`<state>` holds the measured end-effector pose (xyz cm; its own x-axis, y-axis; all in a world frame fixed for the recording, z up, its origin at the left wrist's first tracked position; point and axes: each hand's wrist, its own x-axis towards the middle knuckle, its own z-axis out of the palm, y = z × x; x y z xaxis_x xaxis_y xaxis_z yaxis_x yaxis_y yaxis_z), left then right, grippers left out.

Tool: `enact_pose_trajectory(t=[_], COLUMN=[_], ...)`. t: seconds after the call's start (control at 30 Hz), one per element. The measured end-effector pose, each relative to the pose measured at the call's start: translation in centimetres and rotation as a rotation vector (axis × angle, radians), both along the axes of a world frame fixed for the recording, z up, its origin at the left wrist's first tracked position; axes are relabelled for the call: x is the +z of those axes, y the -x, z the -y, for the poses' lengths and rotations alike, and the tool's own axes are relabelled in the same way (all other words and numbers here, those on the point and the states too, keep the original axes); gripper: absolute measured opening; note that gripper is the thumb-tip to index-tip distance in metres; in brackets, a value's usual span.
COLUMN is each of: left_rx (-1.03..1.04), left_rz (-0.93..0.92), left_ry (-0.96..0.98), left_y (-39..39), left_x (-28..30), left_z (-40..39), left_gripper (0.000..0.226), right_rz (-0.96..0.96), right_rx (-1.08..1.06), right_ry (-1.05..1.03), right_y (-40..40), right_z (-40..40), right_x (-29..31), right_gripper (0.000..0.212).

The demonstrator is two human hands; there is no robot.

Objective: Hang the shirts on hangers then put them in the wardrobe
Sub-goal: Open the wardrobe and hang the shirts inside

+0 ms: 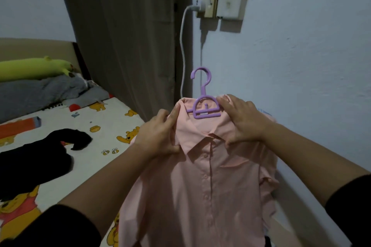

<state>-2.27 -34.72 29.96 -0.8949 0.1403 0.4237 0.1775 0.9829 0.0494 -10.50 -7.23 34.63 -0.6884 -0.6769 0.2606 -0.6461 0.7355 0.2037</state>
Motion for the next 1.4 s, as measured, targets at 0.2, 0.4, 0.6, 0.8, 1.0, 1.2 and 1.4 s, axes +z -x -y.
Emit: enact_pose_trajectory(t=[0.2, 0.4, 0.6, 0.8, 1.0, 1.2, 1.4], left_rx=[-0.188, -0.365, -0.510, -0.663, -0.851, -1.056, -1.362], left_rz=[-0.109, -0.244, -0.332, -0.410, -0.483, -0.545, -0.502], left_ry=[0.026, 0.072, 0.104, 0.114, 0.055, -0.040, -0.158], left_y=[0.7, 0.6, -0.5, -2.1, -5.0, -7.7, -11.3], left_x=[4.6, 10.3, 14.3, 16.8, 19.1, 21.0, 21.3], left_z=[-3.8, -9.3, -15.7, -22.5, -30.6, -40.2, -49.3], left_gripper=[0.118, 0.116, 0.113, 0.122, 0.114, 0.115, 0.116], right_rz=[-0.183, -0.362, -0.389, -0.501, -0.558, -0.559, -0.538], right_rx=[0.007, -0.275, -0.518, -0.663, -0.868, -1.138, -1.412], right_ry=[0.073, 0.203, 0.221, 0.170, 0.026, -0.066, -0.174], right_y=[-3.6, -9.3, -15.8, -22.9, -31.1, -39.7, -48.8], right_z=[-6.6, -14.2, -20.2, -25.3, -30.3, -34.5, -35.4], right_x=[3.8, 7.3, 10.7, 12.9, 15.4, 17.3, 18.4], right_gripper=[0.109, 0.107, 0.105, 0.108, 0.111, 0.115, 0.115])
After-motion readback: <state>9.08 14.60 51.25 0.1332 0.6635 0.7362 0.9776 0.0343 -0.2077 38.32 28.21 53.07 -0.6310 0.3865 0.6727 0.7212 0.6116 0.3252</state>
